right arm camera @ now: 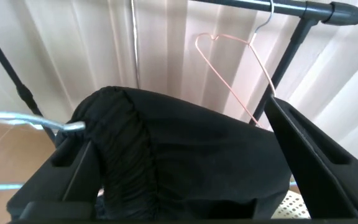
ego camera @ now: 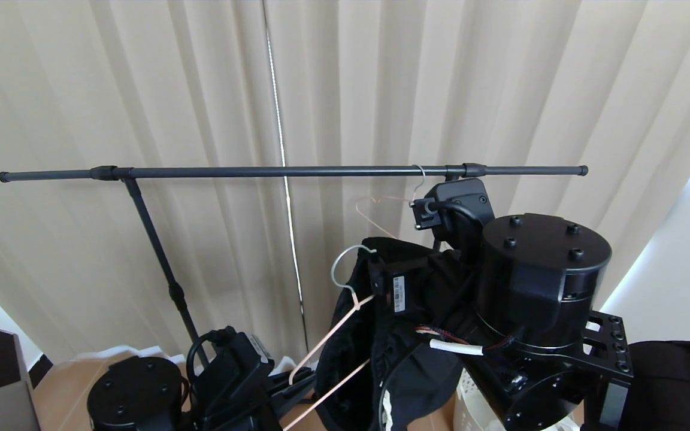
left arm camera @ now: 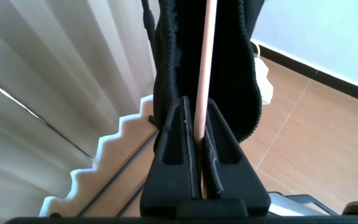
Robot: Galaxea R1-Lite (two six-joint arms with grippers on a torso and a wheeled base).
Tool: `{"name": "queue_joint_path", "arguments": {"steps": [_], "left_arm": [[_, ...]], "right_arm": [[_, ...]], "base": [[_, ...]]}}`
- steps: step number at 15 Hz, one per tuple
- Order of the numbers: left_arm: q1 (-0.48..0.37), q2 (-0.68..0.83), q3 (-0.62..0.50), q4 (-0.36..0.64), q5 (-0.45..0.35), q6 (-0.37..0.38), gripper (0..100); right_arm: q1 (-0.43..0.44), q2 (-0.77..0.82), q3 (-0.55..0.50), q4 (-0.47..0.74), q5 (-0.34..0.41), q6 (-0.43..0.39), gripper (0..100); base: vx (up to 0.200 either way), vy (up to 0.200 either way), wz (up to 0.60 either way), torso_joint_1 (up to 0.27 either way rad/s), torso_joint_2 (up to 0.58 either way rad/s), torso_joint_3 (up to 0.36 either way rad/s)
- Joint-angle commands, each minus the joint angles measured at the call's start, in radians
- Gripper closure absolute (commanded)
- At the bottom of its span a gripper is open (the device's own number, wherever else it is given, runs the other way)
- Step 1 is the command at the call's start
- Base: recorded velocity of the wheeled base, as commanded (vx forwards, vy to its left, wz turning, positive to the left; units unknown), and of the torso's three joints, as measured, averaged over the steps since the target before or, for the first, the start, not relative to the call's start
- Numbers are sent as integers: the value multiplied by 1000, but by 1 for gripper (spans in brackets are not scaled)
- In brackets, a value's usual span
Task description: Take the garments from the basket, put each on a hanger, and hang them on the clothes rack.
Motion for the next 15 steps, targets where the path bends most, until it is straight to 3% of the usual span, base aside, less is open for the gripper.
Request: {"name": "queue_joint_path", "arguments": {"steps": [1, 7, 15], "left_arm": [[1, -2, -5, -1, 1, -1, 100], [10, -14, -40, -1, 7, -52, 100], [56, -8, -117, -1, 73, -119, 100]], "right_arm": [[-3, 16, 2, 0, -1, 1, 0], [-2, 24, 24, 1, -1, -6, 0], [-2, 19, 31, -2, -1, -6, 0]], "base": [[0, 0, 0, 0, 0, 0], [0, 0, 0, 0, 0, 0], [0, 0, 0, 0, 0, 0]]}}
